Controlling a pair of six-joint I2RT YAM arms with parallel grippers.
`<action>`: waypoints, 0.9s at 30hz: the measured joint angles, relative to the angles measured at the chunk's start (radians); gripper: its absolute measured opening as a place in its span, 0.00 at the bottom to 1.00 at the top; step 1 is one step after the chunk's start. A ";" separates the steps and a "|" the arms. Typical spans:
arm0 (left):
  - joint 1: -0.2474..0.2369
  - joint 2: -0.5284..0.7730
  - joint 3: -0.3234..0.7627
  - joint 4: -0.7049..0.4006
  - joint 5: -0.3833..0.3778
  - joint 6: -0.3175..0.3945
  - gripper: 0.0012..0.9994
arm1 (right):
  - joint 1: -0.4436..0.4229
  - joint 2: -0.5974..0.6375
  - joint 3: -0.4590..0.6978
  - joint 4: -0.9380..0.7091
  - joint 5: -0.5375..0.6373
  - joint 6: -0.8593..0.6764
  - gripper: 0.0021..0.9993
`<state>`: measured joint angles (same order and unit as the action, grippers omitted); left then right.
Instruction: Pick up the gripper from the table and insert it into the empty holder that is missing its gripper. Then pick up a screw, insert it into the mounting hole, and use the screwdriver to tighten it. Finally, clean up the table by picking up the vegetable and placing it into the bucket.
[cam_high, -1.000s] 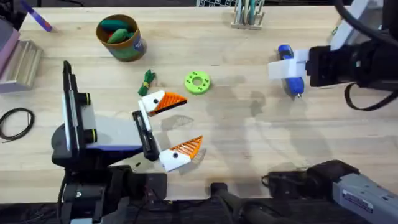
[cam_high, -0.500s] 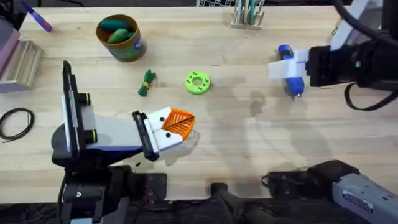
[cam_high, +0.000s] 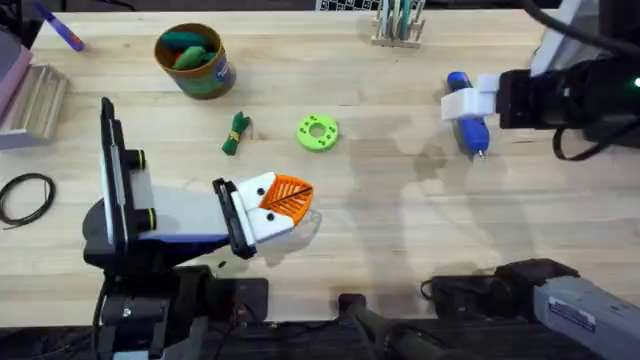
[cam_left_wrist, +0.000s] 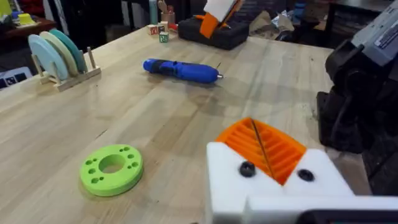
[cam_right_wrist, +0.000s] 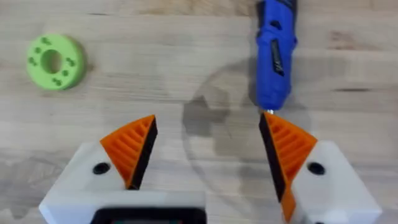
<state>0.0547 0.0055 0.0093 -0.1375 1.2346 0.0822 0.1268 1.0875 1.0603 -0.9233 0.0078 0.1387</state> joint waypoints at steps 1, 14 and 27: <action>0.000 0.000 0.000 0.000 0.000 0.000 0.01 | -0.020 0.016 0.006 -0.007 0.002 0.000 0.99; 0.000 0.000 0.000 0.000 0.000 0.000 0.01 | -0.194 0.291 0.297 -0.038 0.007 -0.061 0.99; 0.000 0.000 0.000 0.000 0.000 0.000 0.01 | -0.219 0.598 0.473 -0.041 -0.009 -0.210 0.99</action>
<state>0.0547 0.0051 0.0093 -0.1375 1.2346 0.0822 -0.0921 1.6853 1.5335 -0.9639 -0.0015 -0.0712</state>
